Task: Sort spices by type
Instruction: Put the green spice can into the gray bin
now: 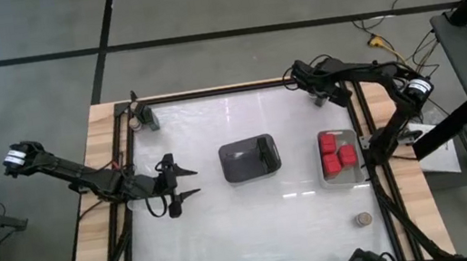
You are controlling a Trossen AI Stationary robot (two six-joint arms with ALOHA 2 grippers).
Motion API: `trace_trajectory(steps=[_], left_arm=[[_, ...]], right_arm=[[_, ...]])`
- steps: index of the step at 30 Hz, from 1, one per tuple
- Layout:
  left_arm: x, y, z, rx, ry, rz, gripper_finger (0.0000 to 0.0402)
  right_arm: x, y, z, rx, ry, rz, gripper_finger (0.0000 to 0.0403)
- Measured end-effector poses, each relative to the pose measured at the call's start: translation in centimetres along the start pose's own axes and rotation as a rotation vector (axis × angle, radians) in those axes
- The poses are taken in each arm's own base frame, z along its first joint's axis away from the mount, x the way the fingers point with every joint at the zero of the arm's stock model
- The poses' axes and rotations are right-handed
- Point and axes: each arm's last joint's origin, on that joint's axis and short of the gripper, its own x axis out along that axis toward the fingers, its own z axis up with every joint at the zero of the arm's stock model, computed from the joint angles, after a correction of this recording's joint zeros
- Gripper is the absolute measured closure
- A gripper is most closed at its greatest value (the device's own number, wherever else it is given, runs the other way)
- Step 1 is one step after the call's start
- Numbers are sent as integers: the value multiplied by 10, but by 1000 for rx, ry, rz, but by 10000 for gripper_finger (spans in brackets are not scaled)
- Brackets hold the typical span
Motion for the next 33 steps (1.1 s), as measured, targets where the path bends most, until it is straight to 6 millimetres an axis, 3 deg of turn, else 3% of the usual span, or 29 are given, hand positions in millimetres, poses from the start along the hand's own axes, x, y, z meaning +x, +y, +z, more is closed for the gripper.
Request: trace_trajectory(steps=[19, 26, 33], left_arm=[[0, 0, 0, -1, -3, 0, 162], [0, 0, 0, 6, -3, 0, 162], [0, 0, 1, 5, -6, 0, 162]], right_arm=[[-14, -3, -2, -77, -27, 42, 279], [-50, -11, -17, -142, -43, 186, 266], [-103, -30, -61, -277, -62, 409, 280]])
